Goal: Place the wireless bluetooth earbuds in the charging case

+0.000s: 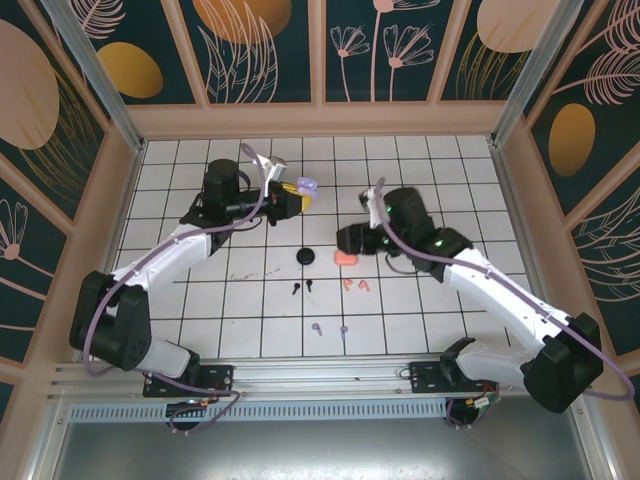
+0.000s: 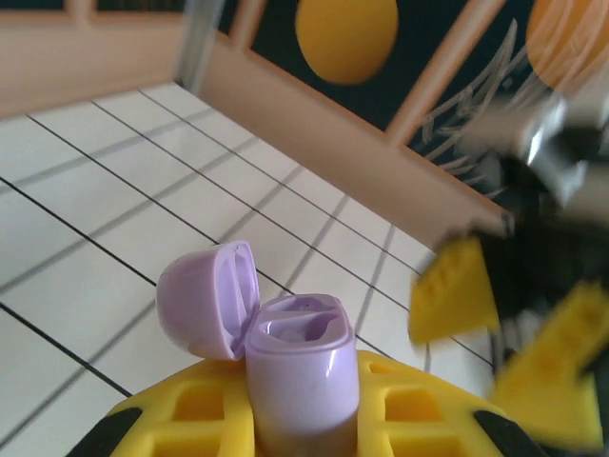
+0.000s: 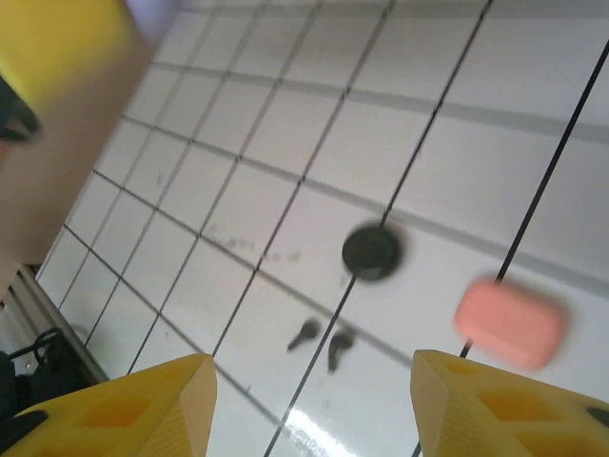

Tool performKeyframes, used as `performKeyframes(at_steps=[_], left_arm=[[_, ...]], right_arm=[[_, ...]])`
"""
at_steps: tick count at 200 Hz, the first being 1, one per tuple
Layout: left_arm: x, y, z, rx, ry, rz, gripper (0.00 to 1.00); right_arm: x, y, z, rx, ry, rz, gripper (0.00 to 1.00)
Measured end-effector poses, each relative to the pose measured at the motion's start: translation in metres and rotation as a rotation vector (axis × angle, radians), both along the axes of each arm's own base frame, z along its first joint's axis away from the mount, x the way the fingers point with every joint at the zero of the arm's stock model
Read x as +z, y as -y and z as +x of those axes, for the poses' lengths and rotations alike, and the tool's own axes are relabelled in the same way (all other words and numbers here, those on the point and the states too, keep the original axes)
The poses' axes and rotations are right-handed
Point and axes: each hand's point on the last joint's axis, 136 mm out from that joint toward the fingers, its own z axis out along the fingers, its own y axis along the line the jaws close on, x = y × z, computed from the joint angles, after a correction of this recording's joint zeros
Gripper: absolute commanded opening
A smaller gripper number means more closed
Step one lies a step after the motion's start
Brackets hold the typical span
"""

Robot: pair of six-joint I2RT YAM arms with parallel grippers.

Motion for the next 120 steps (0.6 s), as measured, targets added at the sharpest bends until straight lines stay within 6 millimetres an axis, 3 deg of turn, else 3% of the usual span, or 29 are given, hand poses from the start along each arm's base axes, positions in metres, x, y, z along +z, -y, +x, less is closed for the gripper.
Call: performKeyframes(at_steps=[18,49,80,120], left_arm=[[0.008,-0.011,0.006,0.105,0.052,-0.021,0.00],[0.029,-0.034,0.015,0.287,0.137,-0.071,0.00],[0.055,-0.055,0.016,0.419,0.210,-0.124,0.00],[0.074,-0.075,0.012,0.523,0.267,-0.165,0.00]], right_arm=[[-0.032,-0.009,-0.027,-0.001,-0.086,-0.045,0.55],[-0.065,-0.021,-0.062,-0.006,-0.168,-0.108,0.54],[-0.090,-0.036,-0.090,0.003,-0.217,-0.176,0.53],[-0.139,-0.052,-0.120,0.015,-0.281,-0.340,0.49]])
